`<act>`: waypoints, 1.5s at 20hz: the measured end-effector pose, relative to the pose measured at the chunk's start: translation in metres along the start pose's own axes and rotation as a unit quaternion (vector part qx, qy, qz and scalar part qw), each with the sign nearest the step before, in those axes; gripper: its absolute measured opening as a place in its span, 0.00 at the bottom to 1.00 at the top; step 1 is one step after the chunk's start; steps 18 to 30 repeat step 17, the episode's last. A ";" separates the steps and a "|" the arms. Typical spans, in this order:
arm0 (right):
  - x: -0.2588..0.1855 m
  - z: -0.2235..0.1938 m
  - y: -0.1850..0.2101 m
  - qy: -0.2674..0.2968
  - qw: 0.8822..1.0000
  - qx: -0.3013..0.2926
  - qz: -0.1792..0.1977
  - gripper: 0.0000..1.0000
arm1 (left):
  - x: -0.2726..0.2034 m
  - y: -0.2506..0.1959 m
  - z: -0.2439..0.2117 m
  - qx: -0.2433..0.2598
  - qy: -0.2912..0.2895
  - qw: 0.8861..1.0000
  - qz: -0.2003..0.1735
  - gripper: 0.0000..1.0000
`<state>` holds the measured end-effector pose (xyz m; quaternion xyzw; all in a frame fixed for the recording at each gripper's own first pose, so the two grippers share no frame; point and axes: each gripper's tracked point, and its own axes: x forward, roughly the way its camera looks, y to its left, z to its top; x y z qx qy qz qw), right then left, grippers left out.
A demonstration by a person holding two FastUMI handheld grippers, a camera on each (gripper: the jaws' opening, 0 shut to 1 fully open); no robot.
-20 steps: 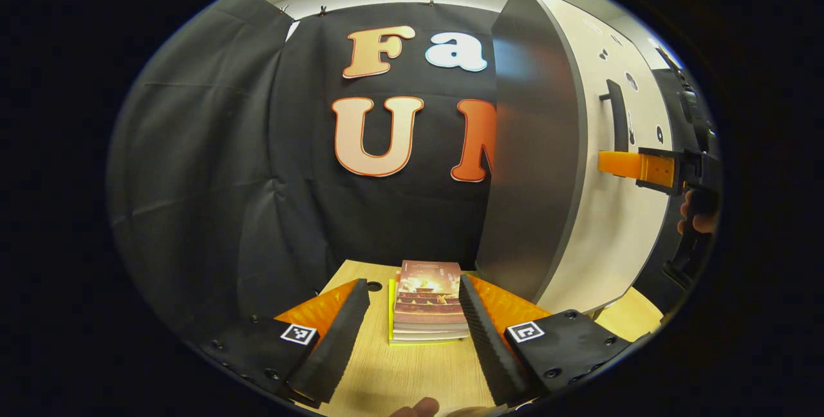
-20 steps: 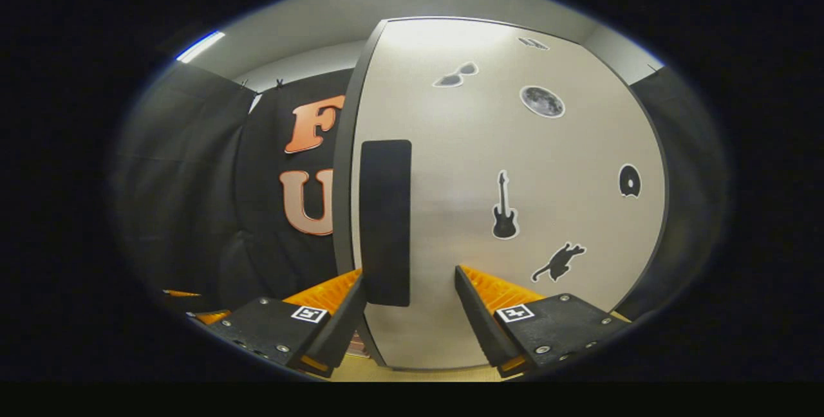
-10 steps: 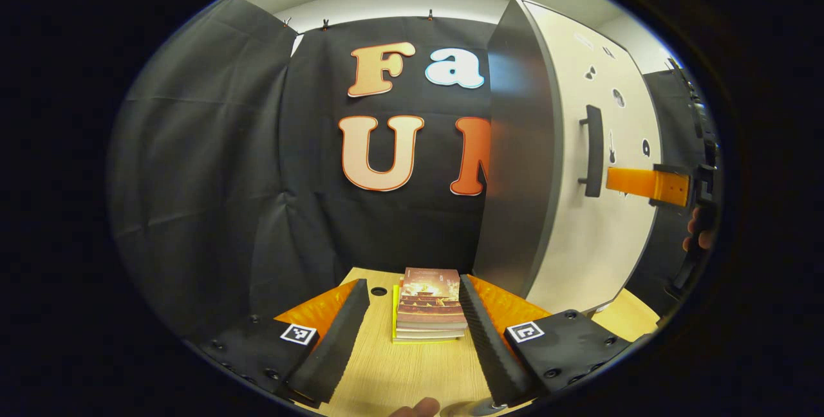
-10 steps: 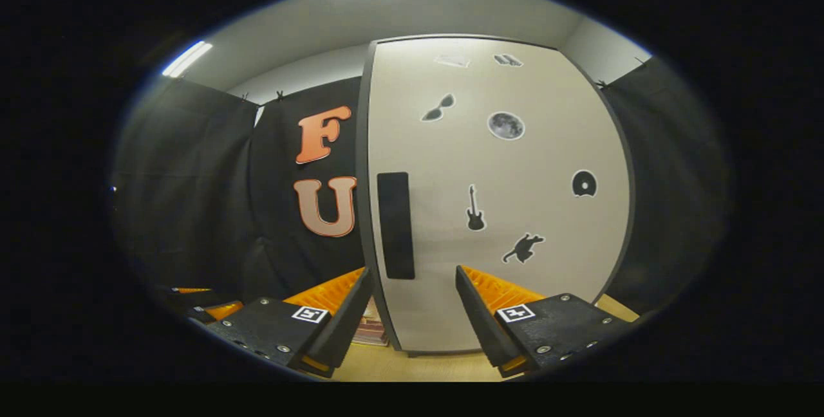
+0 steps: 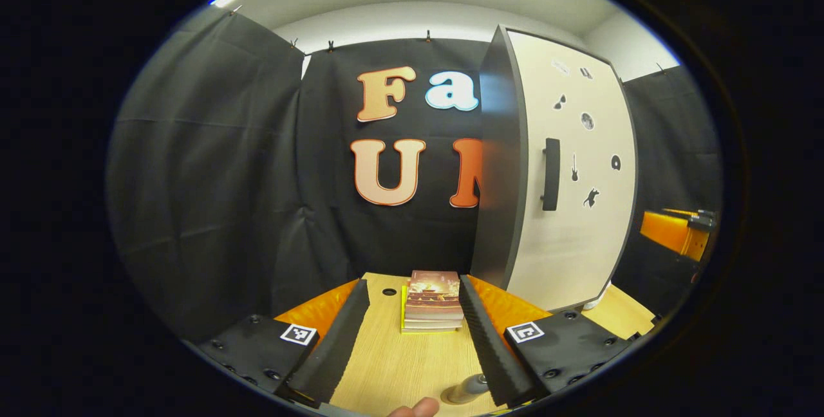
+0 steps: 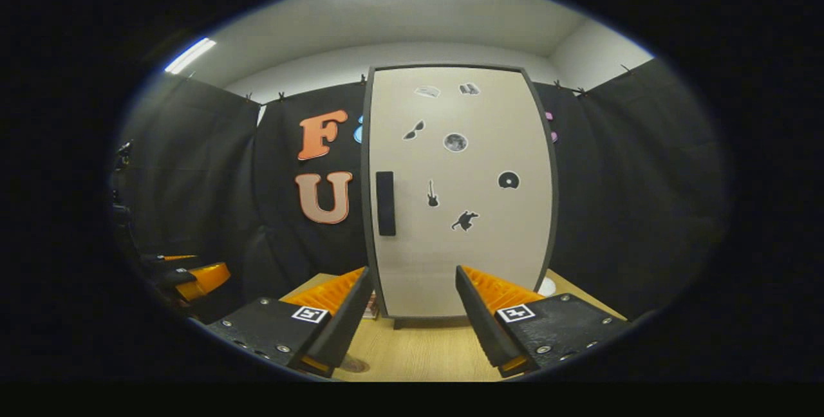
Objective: Open the cabinet door with the right hand, grasp the bottle in the cabinet with the left hand and place it on the coaster, then close the cabinet door with the right hand.
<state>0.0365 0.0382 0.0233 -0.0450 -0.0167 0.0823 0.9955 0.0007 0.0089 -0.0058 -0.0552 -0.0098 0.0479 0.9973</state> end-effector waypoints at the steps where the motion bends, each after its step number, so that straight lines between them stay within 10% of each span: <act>1: -0.010 -0.002 -0.001 0.000 1.000 0.002 -0.002 0.80 | -0.009 0.000 0.003 0.001 -0.002 1.000 0.001 0.92; 30: -0.072 0.015 0.004 -0.013 1.000 0.003 0.001 0.80 | -0.066 0.008 0.026 0.012 -0.021 1.000 0.011 0.92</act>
